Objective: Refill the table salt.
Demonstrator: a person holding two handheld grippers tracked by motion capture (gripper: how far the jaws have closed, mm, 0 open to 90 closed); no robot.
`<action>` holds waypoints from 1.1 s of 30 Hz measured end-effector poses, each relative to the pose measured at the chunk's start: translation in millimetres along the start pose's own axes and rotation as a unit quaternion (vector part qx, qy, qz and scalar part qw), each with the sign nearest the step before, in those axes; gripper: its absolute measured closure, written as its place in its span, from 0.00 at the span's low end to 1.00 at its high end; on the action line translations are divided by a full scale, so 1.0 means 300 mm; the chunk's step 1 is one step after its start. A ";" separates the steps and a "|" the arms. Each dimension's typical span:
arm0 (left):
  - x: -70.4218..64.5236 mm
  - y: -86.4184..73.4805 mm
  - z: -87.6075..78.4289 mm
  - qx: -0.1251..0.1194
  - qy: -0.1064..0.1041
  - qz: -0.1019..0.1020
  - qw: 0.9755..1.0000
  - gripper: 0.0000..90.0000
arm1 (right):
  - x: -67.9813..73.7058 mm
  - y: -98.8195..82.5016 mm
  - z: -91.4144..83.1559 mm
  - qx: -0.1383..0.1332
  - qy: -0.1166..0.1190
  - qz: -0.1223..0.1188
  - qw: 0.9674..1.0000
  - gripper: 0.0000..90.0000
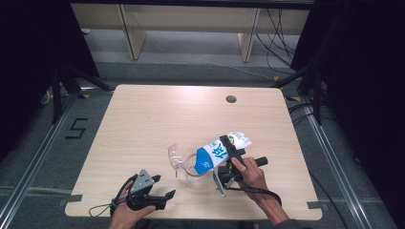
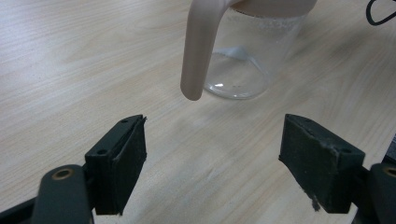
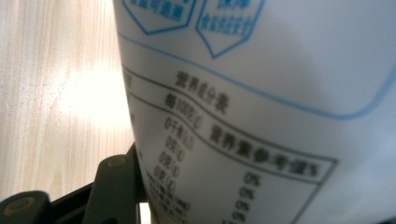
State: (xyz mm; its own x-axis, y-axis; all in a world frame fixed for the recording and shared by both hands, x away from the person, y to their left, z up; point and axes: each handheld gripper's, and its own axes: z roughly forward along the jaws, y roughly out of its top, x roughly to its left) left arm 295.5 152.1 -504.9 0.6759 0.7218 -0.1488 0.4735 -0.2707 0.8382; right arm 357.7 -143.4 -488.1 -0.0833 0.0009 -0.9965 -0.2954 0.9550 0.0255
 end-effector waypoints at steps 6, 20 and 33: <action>0.000 0.000 0.000 0.000 0.000 0.000 1.000 0.25 | 0.005 0.000 0.000 0.004 -0.001 0.000 1.000 0.51; -0.001 0.002 -0.002 0.002 0.000 0.001 1.000 0.25 | -0.002 0.000 0.009 -0.015 -0.011 -0.023 1.000 0.52; 0.000 0.002 -0.002 0.004 -0.001 0.000 1.000 0.25 | -0.006 -0.002 0.014 -0.017 -0.018 -0.034 0.999 0.52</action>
State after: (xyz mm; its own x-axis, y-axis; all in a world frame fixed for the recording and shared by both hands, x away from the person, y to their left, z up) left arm 295.3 152.4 -504.2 0.6769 0.7208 -0.1492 0.4783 -0.2767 0.8335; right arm 362.2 -142.7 -486.6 -0.0281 -0.0533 -0.9982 -0.3310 0.9427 -0.0410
